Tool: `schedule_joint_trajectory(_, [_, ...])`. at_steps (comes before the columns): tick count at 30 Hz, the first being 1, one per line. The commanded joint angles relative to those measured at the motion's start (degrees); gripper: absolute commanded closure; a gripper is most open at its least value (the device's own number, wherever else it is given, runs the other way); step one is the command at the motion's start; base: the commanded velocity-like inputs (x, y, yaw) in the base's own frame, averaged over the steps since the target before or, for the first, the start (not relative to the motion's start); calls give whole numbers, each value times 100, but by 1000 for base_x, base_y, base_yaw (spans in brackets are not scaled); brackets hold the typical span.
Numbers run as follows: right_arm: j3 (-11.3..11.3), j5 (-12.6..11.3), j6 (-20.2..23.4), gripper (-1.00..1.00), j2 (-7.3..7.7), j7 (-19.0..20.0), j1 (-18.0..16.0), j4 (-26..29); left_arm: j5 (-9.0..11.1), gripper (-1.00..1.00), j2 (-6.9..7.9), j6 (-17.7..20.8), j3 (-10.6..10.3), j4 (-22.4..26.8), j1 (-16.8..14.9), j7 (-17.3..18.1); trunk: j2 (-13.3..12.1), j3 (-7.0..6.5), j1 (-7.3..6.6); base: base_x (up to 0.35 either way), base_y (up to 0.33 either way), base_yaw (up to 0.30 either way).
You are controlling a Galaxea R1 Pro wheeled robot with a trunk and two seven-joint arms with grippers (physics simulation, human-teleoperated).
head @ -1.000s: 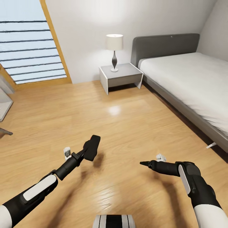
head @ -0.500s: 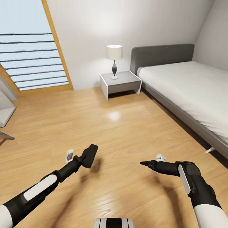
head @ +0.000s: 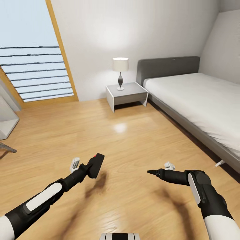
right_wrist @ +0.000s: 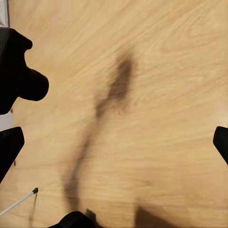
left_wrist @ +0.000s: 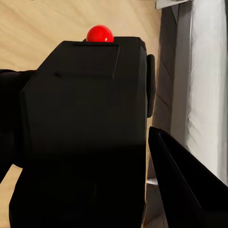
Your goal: Attach the digital camera to the camera tripod in the bedroom.
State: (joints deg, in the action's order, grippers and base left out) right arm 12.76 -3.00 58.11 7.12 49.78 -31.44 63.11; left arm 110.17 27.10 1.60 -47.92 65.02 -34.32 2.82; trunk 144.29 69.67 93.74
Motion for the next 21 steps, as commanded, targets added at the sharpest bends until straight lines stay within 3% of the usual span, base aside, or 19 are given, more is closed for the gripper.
schedule_joint_trajectory(1, [5, -26, 43, -100, 0, -6, -3, 1, 52, 100, 3, 3, -17, -4, -8, 33, 0, -18, -3, 0, 0, 0])
schedule_joint_trajectory(21, [-19, -32, 78, -100, 0, -12, -3, -9, 83, 100, -24, 15, -13, -30, -8, 59, -26, -461, -55, 0, 0, 0])
